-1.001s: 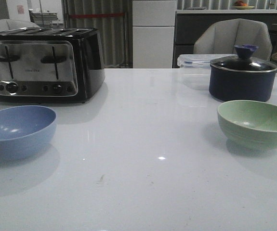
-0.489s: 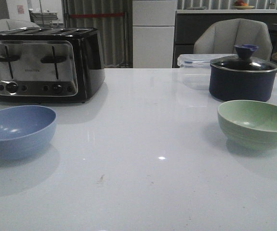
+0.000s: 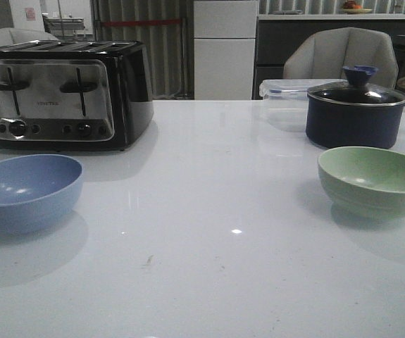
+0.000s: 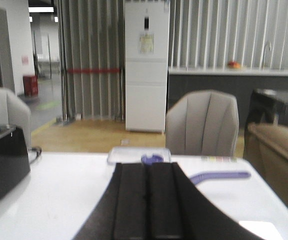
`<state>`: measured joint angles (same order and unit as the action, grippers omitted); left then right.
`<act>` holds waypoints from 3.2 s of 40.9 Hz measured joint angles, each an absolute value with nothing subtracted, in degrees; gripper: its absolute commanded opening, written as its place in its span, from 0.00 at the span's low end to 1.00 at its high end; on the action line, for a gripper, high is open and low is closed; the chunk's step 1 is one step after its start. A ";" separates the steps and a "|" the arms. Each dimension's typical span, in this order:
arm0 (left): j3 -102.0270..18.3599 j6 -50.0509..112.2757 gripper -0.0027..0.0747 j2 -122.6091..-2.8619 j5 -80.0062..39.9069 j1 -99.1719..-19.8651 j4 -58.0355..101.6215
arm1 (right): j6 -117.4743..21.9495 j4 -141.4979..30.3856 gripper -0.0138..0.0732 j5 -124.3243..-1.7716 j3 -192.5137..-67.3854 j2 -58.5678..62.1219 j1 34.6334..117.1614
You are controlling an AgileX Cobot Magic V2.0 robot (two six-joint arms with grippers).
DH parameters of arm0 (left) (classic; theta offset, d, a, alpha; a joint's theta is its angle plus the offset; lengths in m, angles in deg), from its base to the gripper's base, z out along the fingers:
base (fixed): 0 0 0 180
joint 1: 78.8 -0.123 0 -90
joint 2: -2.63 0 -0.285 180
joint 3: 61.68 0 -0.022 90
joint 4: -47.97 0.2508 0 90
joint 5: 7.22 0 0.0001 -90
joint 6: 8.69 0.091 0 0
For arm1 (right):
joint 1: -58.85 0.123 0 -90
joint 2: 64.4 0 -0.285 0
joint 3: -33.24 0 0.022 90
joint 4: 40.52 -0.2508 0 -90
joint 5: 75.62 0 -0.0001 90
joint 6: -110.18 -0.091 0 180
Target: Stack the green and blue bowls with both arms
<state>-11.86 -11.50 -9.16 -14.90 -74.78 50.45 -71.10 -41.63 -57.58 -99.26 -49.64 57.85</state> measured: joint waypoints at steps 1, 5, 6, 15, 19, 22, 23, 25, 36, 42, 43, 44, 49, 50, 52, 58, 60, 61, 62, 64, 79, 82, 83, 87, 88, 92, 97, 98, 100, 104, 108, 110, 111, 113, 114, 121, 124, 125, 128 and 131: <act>-12.85 -11.50 0.16 -10.20 -16.17 -74.78 50.35 | -71.10 -41.63 0.20 -55.84 -100.54 -48.39 57.85; -16.92 -11.50 0.16 -13.87 -22.99 -74.78 49.49 | -71.10 -41.63 0.20 -49.36 -104.15 -44.06 57.85; -17.43 -11.50 0.16 -14.85 -24.23 -74.78 49.32 | -71.10 -41.63 0.20 -47.70 -104.75 -42.88 57.85; -18.42 -11.50 0.16 -21.16 -35.23 -74.78 48.87 | -71.10 -41.63 0.20 -36.06 -105.42 -34.61 57.85; -18.42 -11.50 0.16 -23.56 -39.37 -74.78 48.82 | -71.10 -41.63 0.20 -33.29 -105.42 -31.65 57.85; -18.42 -11.50 0.16 -25.34 -41.54 -74.78 48.82 | -71.10 -41.63 0.20 -31.65 -105.42 -29.90 57.85; -18.42 -11.50 0.16 -25.94 -42.14 -74.78 48.82 | -71.10 -41.63 0.20 -31.26 -105.42 -29.31 57.85; -18.42 -11.50 0.16 -26.91 -42.97 -74.78 48.73 | -71.10 -41.63 0.20 -31.00 -105.42 -28.37 57.85; -17.70 -11.50 0.21 -30.89 -43.50 -74.78 48.31 | -71.10 -41.63 0.30 -29.87 -105.42 -24.98 57.85; -17.59 -11.50 0.52 -33.36 -43.65 -74.78 47.97 | -71.10 -41.63 0.63 -29.63 -105.42 -23.88 57.85; -17.51 -11.50 0.57 -33.78 -43.65 -74.78 47.97 | -71.10 -41.63 0.69 -29.63 -105.42 -23.75 57.85; -17.51 -11.50 0.63 -33.91 -43.65 -74.78 47.97 | -71.10 -41.63 0.74 -29.63 -105.42 -23.66 57.85; -17.37 -11.50 0.70 -35.42 -43.65 -74.78 47.97 | -71.10 -41.63 0.80 -29.63 -105.42 -22.75 57.85; -17.37 -11.50 0.69 -35.53 -43.65 -74.78 47.97 | -71.10 -41.63 0.80 -29.75 -105.42 -22.54 57.85; -17.37 -11.50 0.69 -35.74 -43.65 -74.78 47.97 | -71.10 -41.63 0.80 -30.17 -105.42 -21.50 57.85; -17.37 -11.50 0.69 -35.88 -43.30 -74.78 47.97 | -71.24 -41.63 0.80 -32.29 -105.77 -15.94 57.85; -17.37 -11.50 0.69 -35.91 -43.04 -74.78 47.97 | -71.63 -41.63 0.80 -32.57 -106.60 -13.31 57.85; -17.37 -11.50 0.69 -35.91 -43.04 -74.78 47.97 | -71.93 -41.63 0.80 -32.69 -107.05 -12.05 57.85; -17.37 -11.50 0.69 -35.91 -42.93 -74.78 47.97 | -72.07 -41.63 0.80 -32.82 -107.53 -10.33 57.85; -17.37 -11.50 0.69 -35.91 -42.96 -74.78 47.97 | -72.44 -41.63 0.80 -32.92 -108.83 -7.10 57.85; -17.37 -11.50 0.69 -35.91 -42.90 -74.78 47.97 | -72.66 -43.06 0.80 -33.06 -121.83 18.72 57.85; -17.37 -11.50 0.69 -35.91 -42.90 -74.78 47.97 | -72.66 -43.06 0.80 -33.40 -124.68 23.93 57.85; -17.37 -11.50 0.69 -35.91 -42.90 -74.78 47.97 | -72.66 -43.06 0.80 -33.51 -125.46 25.74 57.85; -17.37 -11.50 0.69 -35.91 -42.90 -74.78 47.97 | -72.66 -43.06 0.80 -34.29 -128.87 31.21 57.85; -17.37 -11.50 0.69 -35.91 -42.90 -74.78 47.97 | -72.66 -43.06 0.80 -34.42 -129.51 32.36 57.85; -17.37 -11.50 0.69 -35.91 -42.90 -74.78 47.97 | -72.66 -43.19 0.80 -35.48 -132.05 37.20 57.85; -17.37 -11.50 0.69 -35.91 -42.83 -74.78 47.97 | -72.66 -43.32 0.80 -36.52 -134.92 42.02 57.85; -17.37 -11.50 0.69 -35.91 -42.83 -74.78 47.97 | -72.66 -43.32 0.79 -36.65 -135.55 42.74 57.85; -17.37 -11.50 0.69 -35.91 -42.83 -74.78 47.97 | -72.66 -43.32 0.75 -36.65 -136.60 44.48 57.85; -17.37 -11.50 0.69 -35.91 -42.83 -74.78 47.97 | -72.66 -43.32 0.61 -36.78 -138.37 46.78 57.85; -17.37 -11.50 0.69 -35.91 -42.83 -74.78 47.97 | -72.77 -43.32 0.47 -36.87 -139.23 48.15 57.85; -17.37 -11.50 0.69 -35.91 -42.83 -74.78 47.97 | -72.77 -43.32 0.42 -36.92 -139.44 48.52 57.85; -17.37 -11.50 0.69 -35.91 -42.83 -74.78 47.97 | -72.77 -43.32 0.40 -37.01 -139.54 48.76 57.85; -17.37 -11.50 0.69 -35.91 -42.83 -74.78 47.97 | -72.77 -43.32 0.35 -37.05 -139.54 48.88 57.85; -17.37 -11.50 0.69 -35.91 -42.83 -74.78 47.97 | -72.77 -43.32 0.33 -37.05 -139.54 48.92 57.85; -17.37 -11.50 0.69 -35.91 -42.83 -74.78 47.97 | -72.77 -43.57 0.21 -37.27 -139.64 48.89 57.85; -17.37 -11.50 0.69 -35.91 -42.83 -74.78 47.97 | -72.77 -43.68 0.20 -37.07 -139.64 47.95 57.96; -17.37 -11.50 0.69 -35.91 -42.83 -74.78 47.97 | -72.77 -43.68 0.20 -36.92 -139.64 47.54 58.06; -17.37 -11.50 0.69 -35.91 -42.83 -74.78 47.97 | -72.67 -43.56 0.20 -36.10 -139.64 45.52 59.12; -17.37 -11.50 0.69 -35.91 -42.83 -74.78 47.97 | -71.46 -43.44 0.20 -35.41 -139.64 42.69 61.17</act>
